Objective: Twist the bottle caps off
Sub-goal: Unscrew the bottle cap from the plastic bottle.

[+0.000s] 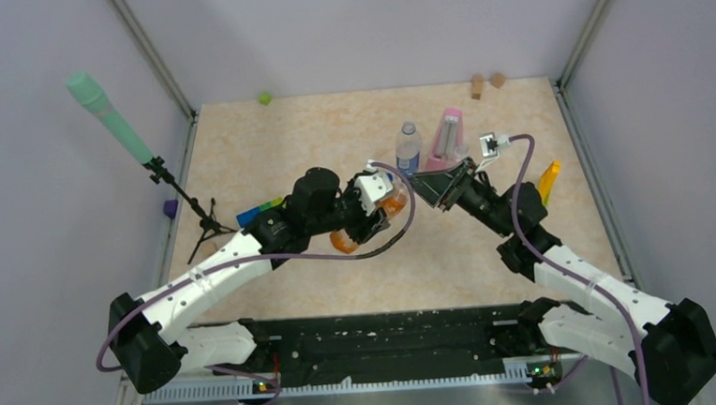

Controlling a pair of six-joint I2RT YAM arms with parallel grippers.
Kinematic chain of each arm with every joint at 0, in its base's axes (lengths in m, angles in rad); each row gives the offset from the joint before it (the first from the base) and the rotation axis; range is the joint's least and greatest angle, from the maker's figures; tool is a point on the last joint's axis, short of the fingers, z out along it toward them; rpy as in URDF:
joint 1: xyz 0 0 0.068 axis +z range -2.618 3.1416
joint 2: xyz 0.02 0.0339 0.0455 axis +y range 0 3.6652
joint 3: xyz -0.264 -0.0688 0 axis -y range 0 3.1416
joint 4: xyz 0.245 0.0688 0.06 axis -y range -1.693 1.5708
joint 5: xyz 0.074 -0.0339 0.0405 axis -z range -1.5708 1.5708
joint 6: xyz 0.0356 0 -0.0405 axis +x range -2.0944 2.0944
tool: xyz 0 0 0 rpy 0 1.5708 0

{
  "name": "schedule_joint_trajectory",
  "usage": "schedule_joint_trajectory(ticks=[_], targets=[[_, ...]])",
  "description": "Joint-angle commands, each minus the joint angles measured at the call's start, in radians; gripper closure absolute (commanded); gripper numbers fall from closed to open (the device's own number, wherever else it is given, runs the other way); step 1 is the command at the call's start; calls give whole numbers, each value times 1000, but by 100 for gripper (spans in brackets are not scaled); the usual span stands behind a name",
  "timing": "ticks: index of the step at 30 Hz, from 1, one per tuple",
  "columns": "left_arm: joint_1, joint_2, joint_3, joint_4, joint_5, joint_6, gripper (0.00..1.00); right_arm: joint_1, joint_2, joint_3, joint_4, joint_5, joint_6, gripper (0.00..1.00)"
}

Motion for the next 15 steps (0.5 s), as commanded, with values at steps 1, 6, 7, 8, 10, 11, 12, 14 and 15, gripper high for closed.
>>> schedule_joint_trajectory(ticks=[1, 6, 7, 8, 10, 11, 12, 14, 15], targets=[[-6, -7, 31, 58, -9, 7, 100, 17, 5, 39, 39, 21, 0, 74], [-5, -8, 24, 63, 49, -12, 100, 17, 10, 6, 160, -38, -33, 100], [-1, -13, 18, 72, 74, -15, 100, 17, 13, 4, 198, -70, -52, 100], [7, -18, 13, 78, 108, -19, 100, 17, 14, 8, 222, -116, -73, 100], [56, -24, 15, 74, 245, -36, 100, 16, 14, 28, 264, -237, -122, 100], [85, -28, 13, 75, 337, -50, 100, 16, 15, 41, 281, -315, -141, 100], [115, -30, 8, 95, 424, -70, 100, 17, 21, 56, 304, -384, -154, 100], [155, -32, -3, 132, 554, -108, 100, 16, 25, 81, 326, -499, -182, 100], [167, -30, -2, 143, 615, -117, 100, 16, 27, 91, 331, -545, -199, 100]])
